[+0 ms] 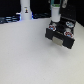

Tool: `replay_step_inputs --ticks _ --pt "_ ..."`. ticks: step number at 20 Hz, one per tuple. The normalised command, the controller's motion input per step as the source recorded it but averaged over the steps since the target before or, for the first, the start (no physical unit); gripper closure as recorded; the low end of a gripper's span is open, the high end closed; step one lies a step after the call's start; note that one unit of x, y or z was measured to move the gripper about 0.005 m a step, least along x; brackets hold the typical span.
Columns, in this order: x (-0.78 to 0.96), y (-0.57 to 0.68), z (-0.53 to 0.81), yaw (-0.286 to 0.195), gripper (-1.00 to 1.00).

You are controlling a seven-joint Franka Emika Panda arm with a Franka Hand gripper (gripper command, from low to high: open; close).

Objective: Open the kcup holder, insert the kcup into the holder, and close the kcup holder

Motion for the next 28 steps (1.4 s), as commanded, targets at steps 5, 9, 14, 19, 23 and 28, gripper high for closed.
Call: replay_step_inputs --ticks 5,9,14,19,23,28 --pt "-0.05 0.58 0.02 0.04 1.0" --pt "-0.09 0.54 -0.02 0.052 1.0" --pt "-0.12 0.5 -0.06 0.072 1.0" --pt "-0.18 0.43 -0.12 0.094 1.0" --pt "-0.32 0.31 -0.16 0.112 1.0" --pt "-0.16 0.12 -0.24 0.08 1.0"
